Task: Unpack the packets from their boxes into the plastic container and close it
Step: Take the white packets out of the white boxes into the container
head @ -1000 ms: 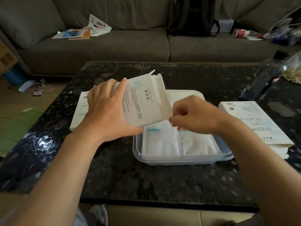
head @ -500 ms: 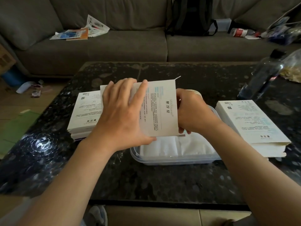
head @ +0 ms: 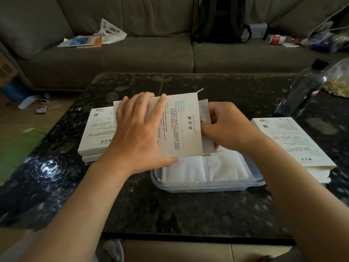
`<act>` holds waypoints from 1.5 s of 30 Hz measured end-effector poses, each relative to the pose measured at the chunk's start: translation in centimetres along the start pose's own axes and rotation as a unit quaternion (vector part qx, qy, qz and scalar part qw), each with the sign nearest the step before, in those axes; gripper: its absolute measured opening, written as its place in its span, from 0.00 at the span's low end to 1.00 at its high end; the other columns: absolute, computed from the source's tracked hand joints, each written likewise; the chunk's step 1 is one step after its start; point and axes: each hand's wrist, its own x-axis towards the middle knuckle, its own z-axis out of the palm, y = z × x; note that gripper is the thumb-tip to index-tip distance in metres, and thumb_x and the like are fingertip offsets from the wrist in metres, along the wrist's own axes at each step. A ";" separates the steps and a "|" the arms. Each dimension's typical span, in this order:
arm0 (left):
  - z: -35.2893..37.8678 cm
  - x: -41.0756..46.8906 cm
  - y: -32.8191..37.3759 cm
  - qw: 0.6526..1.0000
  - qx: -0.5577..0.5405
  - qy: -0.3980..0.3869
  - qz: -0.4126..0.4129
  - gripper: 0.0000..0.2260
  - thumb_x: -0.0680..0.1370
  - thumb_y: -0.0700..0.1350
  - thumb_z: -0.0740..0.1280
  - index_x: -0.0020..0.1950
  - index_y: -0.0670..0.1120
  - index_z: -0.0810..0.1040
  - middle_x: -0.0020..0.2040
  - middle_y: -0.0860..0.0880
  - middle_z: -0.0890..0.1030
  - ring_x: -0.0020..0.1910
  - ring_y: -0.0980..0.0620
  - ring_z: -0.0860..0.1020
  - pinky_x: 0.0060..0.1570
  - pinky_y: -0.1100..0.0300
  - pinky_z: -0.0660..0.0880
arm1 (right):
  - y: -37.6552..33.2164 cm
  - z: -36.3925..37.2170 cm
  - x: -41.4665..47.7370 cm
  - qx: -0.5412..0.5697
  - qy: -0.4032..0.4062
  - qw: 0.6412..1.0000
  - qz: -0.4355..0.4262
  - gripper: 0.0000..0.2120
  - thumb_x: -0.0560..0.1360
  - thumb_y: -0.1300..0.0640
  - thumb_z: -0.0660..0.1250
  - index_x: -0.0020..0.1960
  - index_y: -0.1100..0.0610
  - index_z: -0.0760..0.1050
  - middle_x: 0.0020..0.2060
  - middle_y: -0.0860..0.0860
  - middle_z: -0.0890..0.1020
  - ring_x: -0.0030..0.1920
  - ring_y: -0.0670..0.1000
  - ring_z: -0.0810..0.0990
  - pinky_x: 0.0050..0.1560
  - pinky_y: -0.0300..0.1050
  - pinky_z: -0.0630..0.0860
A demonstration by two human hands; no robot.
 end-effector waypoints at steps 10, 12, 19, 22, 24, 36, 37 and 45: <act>-0.2 0.2 -1.6 0.999 0.002 -0.020 -0.043 0.58 0.56 0.74 0.69 0.78 0.46 0.56 0.73 0.42 0.62 0.74 0.40 0.60 0.75 0.38 0.51 | -0.3 -1.5 0.0 0.093 0.070 0.992 0.054 0.11 0.76 0.55 0.74 0.56 0.50 0.77 0.52 0.45 0.84 0.44 0.45 0.84 0.32 0.35 0.80; -0.3 0.1 -2.0 0.998 0.007 -0.027 -0.057 0.59 0.55 0.75 0.68 0.78 0.47 0.55 0.74 0.42 0.62 0.74 0.40 0.60 0.75 0.37 0.51 | -0.3 -2.2 -0.1 0.072 0.093 0.991 0.058 0.13 0.75 0.55 0.75 0.56 0.50 0.76 0.51 0.44 0.82 0.42 0.43 0.83 0.30 0.33 0.79; -0.6 0.3 -3.4 0.991 0.028 -0.049 -0.119 0.62 0.53 0.77 0.68 0.79 0.48 0.53 0.74 0.43 0.59 0.73 0.39 0.58 0.74 0.36 0.52 | -0.1 -4.7 -0.4 0.040 0.199 0.977 0.072 0.31 0.72 0.58 0.77 0.69 0.45 0.68 0.54 0.47 0.78 0.44 0.46 0.83 0.27 0.34 0.77; -0.7 0.3 -3.9 0.991 0.024 -0.047 -0.121 0.62 0.54 0.75 0.71 0.79 0.48 0.53 0.73 0.43 0.60 0.73 0.40 0.58 0.75 0.36 0.52 | -0.4 -5.8 -1.0 0.031 0.204 0.976 0.066 0.27 0.74 0.60 0.76 0.66 0.42 0.71 0.55 0.46 0.78 0.41 0.45 0.82 0.27 0.33 0.76; -0.8 0.2 -4.0 0.992 0.022 -0.046 -0.120 0.62 0.53 0.76 0.70 0.79 0.48 0.53 0.72 0.44 0.61 0.72 0.40 0.59 0.74 0.36 0.53 | -0.9 -6.3 -1.4 0.046 0.184 0.978 0.087 0.09 0.77 0.60 0.72 0.56 0.50 0.79 0.51 0.48 0.81 0.40 0.49 0.84 0.30 0.34 0.78; -0.9 0.2 -4.1 0.989 0.009 -0.053 -0.137 0.62 0.53 0.77 0.69 0.79 0.49 0.51 0.73 0.45 0.60 0.74 0.42 0.57 0.76 0.38 0.51 | -0.7 -9.3 -2.8 0.149 -0.067 0.984 0.076 0.12 0.70 0.58 0.70 0.50 0.65 0.81 0.42 0.61 0.87 0.42 0.59 0.87 0.38 0.43 0.84; -0.9 0.2 -4.1 0.989 0.009 -0.053 -0.136 0.62 0.53 0.78 0.68 0.79 0.49 0.51 0.73 0.45 0.60 0.74 0.42 0.57 0.76 0.38 0.51 | -0.7 -9.2 -2.7 0.114 -0.064 0.988 0.081 0.14 0.69 0.55 0.70 0.48 0.64 0.81 0.39 0.60 0.86 0.39 0.58 0.87 0.35 0.42 0.83; -1.1 0.1 -3.8 0.990 0.001 -0.054 -0.129 0.62 0.54 0.76 0.71 0.79 0.48 0.52 0.73 0.45 0.60 0.74 0.42 0.57 0.75 0.38 0.51 | 1.0 -6.1 -0.5 -0.050 -0.051 0.983 0.169 0.15 0.81 0.53 0.66 0.47 0.65 0.81 0.23 0.52 0.78 0.22 0.50 0.75 0.25 0.39 0.75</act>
